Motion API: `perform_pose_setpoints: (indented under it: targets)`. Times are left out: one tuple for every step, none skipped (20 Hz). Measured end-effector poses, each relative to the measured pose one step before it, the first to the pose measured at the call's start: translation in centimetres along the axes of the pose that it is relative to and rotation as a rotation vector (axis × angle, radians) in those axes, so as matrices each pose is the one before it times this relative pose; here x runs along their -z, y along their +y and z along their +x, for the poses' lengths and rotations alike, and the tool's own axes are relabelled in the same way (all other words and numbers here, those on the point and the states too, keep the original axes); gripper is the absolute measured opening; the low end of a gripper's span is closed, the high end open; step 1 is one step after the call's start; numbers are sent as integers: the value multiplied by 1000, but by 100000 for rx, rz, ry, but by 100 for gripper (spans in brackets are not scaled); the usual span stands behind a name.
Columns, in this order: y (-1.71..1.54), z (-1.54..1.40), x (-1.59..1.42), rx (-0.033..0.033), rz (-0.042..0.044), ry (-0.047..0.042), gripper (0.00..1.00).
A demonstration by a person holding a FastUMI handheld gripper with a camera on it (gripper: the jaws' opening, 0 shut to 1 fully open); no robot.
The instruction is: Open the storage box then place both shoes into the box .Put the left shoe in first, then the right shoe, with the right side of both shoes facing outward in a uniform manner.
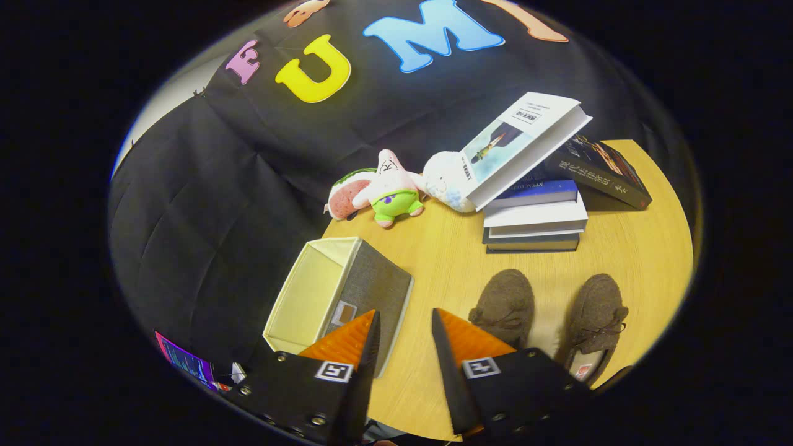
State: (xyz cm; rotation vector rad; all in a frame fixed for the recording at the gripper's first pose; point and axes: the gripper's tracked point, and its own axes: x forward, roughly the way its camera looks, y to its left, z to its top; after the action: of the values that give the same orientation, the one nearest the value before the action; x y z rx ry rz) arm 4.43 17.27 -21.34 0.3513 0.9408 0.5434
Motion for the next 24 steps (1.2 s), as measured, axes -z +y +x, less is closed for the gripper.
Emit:
perform_pose_setpoints:
  targets:
    - [-968,-2,354,1557,-4,301,56]
    - [-930,-548,338,2226,154,521,56]
    - [-1059,-108,339,2310,-156,359,56]
    - [-805,-109,433,1518,-142,389,56]
    - [-751,-91,460,1701,201,993,56]
    - [-675,64,326,1567,178,740,56]
    - [-599,113,397,1241,187,1182,56]
    - [-667,168,330,1364,602,737,56]
    - [-745,318,503,1030,890,1217,56]
    - [-541,305,448,796,634,1652,56]
    - [-562,313,459,1188,209,1547,56]
    - [-459,317,413,797,-116,1260,56]
    - [-332,436,475,937,-289,1516,56]
    - [-250,558,482,770,-323,1931,56]
    - [-278,492,384,743,-20,1667,56]
    - [-186,595,236,793,-407,1579,56]
    - [-203,492,279,1200,-813,1512,56]
    - [-213,729,48,876,-1068,1261,56]
    - [-250,617,78,1344,-1165,1504,56]
    - [-192,578,-72,918,-640,959,56]
    - [-119,369,-99,694,-149,749,56]
    - [-46,644,-102,359,107,233,56]
    - [-41,140,-165,538,-148,599,56]
    - [-146,298,9,658,-570,769,56]
